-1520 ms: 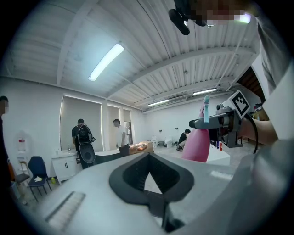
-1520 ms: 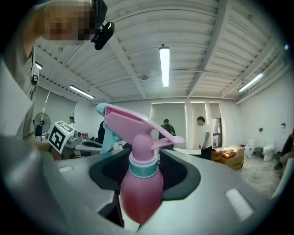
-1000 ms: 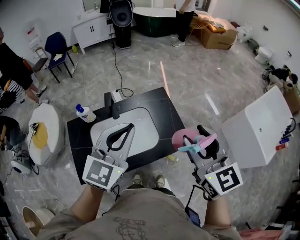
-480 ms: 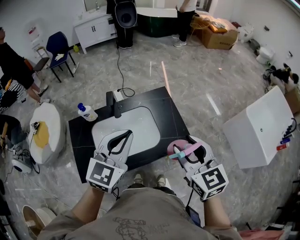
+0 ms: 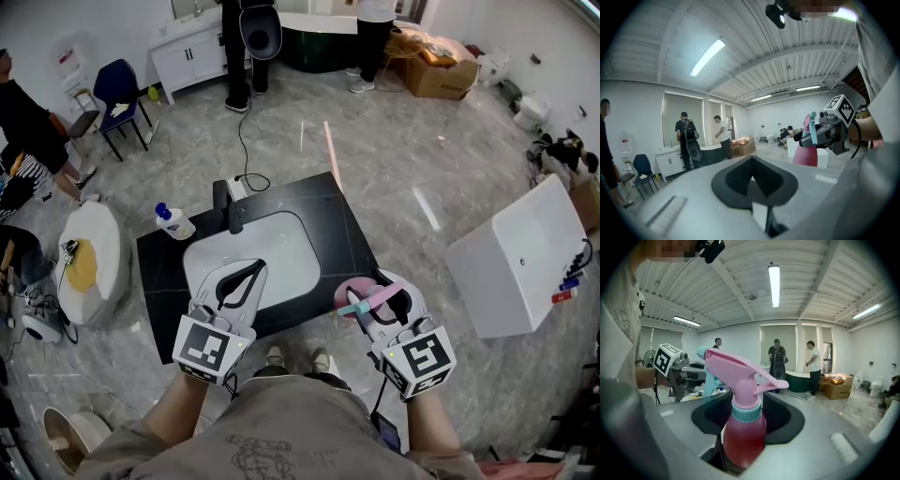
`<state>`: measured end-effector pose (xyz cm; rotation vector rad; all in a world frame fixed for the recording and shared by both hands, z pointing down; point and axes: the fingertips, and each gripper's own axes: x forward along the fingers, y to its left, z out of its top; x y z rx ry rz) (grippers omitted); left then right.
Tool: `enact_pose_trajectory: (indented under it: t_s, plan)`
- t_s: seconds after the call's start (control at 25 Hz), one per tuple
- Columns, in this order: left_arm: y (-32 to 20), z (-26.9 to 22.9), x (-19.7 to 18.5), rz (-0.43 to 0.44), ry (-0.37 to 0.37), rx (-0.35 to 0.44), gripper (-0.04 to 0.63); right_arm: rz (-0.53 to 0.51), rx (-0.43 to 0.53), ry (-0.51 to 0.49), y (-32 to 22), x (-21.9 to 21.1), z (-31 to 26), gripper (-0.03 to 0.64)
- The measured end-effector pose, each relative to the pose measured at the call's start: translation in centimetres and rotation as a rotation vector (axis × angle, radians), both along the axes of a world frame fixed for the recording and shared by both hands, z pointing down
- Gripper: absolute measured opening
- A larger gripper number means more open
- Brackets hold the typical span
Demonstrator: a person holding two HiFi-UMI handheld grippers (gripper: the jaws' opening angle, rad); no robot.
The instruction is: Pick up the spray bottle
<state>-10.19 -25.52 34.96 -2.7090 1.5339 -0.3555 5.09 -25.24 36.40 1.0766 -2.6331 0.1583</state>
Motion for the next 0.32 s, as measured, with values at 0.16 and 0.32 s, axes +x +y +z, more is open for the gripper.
enact_pose_trajectory:
  t_s: [0.16, 0.32]
  plan:
    - [0.0, 0.0, 0.0, -0.006, 0.01, -0.01, 0.0, 0.005, -0.001, -0.006, 0.0, 0.0, 0.0, 0.227]
    - [-0.2, -1.0, 0.4, 0.024, 0.005, 0.031, 0.0, 0.007, -0.005, -0.006, -0.1, 0.1, 0.3, 0.227]
